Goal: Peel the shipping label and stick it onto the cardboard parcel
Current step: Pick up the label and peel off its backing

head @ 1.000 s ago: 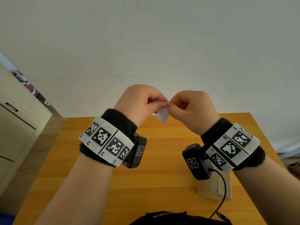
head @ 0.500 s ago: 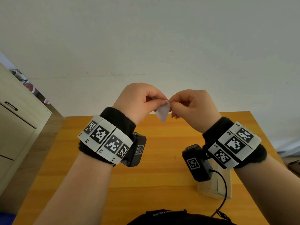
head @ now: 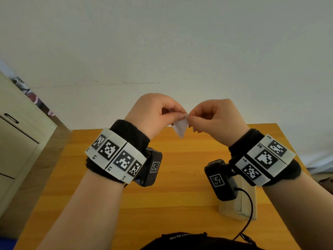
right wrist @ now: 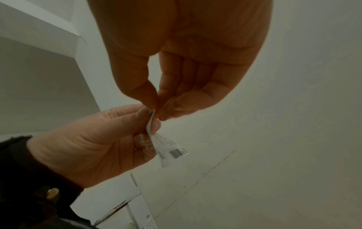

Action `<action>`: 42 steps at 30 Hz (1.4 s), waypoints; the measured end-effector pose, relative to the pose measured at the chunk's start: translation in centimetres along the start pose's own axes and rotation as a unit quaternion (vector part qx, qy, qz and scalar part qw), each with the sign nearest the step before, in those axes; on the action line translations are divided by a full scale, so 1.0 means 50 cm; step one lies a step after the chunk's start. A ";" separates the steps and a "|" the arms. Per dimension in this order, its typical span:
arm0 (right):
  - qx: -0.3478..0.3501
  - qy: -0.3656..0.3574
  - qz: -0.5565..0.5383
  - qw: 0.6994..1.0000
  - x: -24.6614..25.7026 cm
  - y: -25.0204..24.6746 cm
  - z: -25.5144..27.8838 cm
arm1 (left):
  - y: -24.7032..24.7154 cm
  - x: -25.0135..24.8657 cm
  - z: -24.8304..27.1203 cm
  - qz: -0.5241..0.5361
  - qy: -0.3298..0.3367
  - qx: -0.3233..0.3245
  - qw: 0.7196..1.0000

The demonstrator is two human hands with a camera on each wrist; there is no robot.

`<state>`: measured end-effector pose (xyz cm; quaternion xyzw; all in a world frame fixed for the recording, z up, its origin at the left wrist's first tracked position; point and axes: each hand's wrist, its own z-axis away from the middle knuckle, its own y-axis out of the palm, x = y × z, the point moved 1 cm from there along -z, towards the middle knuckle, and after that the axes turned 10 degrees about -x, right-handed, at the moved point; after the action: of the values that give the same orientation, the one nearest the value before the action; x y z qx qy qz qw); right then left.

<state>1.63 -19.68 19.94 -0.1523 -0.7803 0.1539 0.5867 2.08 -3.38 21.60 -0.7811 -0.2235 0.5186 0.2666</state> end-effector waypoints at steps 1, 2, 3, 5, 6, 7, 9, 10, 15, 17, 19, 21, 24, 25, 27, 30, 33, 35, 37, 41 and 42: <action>-0.002 -0.002 0.001 1.000 0.001 0.000 0.001 | 0.001 0.000 0.000 -0.001 0.001 -0.001 1.000; -0.005 -0.002 0.000 1.000 0.002 0.000 0.001 | 0.002 0.000 0.001 -0.003 0.004 -0.003 1.000; -0.008 -0.001 -0.001 1.000 0.002 0.000 0.001 | 0.003 0.000 0.002 -0.006 0.006 -0.006 1.000; -0.015 0.005 -0.006 1.000 0.002 0.000 0.002 | 0.006 0.001 0.005 -0.011 0.011 -0.016 1.000; -0.018 0.008 -0.010 1.000 0.001 0.001 0.002 | 0.008 0.001 0.006 -0.011 0.015 -0.025 1.000; -0.021 0.013 -0.015 1.000 0.000 0.001 0.002 | 0.011 0.001 0.007 -0.007 0.018 -0.036 0.999; -0.028 0.024 -0.025 0.999 -0.004 0.001 0.001 | 0.016 0.001 0.008 0.016 0.015 -0.071 0.997; -0.031 0.030 -0.032 0.999 -0.006 0.001 0.001 | 0.019 0.000 0.008 0.028 0.008 -0.090 0.996; -0.041 0.053 -0.080 0.995 -0.009 -0.002 0.000 | 0.028 -0.007 0.018 0.032 0.007 -0.154 0.988; -0.043 0.062 -0.103 0.992 -0.009 -0.002 0.002 | 0.032 -0.010 0.022 0.035 0.015 -0.171 0.985; -0.046 0.073 -0.123 0.989 -0.009 0.000 0.002 | 0.036 -0.011 0.025 0.025 0.024 -0.177 0.984; -0.048 0.080 -0.132 0.987 -0.009 -0.001 0.003 | 0.039 -0.009 0.027 0.011 0.033 -0.177 0.984; -0.047 0.074 -0.125 0.988 -0.010 -0.005 0.004 | 0.038 -0.009 0.025 -0.010 0.033 -0.156 0.987; -0.044 0.067 -0.116 0.990 -0.010 -0.005 0.005 | 0.037 -0.012 0.024 -0.015 0.036 -0.144 0.989; -0.041 0.056 -0.099 0.993 -0.010 -0.005 0.007 | 0.035 -0.018 0.025 -0.017 0.041 -0.130 0.990; -0.045 0.043 -0.084 0.995 -0.011 -0.006 0.007 | 0.034 -0.023 0.029 -0.012 0.014 -0.120 0.993; -0.048 0.028 -0.064 0.996 -0.010 -0.004 0.009 | 0.037 -0.022 0.029 -0.003 -0.003 -0.115 0.993; -0.052 0.019 -0.049 0.997 -0.009 -0.002 0.011 | 0.038 -0.021 0.028 -0.008 -0.005 -0.117 0.993; -0.058 0.006 -0.027 0.998 -0.008 0.000 0.013 | 0.040 -0.020 0.027 -0.016 -0.006 -0.120 0.993; -0.071 -0.022 0.017 0.997 -0.005 0.004 0.015 | 0.041 -0.016 0.025 -0.023 -0.011 -0.124 0.992; -0.071 -0.026 0.022 0.997 -0.005 0.005 0.015 | 0.042 -0.016 0.025 -0.025 -0.010 -0.122 0.992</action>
<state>0.98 -19.60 19.44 -0.2070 -0.8005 0.1147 0.5506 0.80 -5.22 20.40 -0.7968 -0.3071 0.4881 0.1801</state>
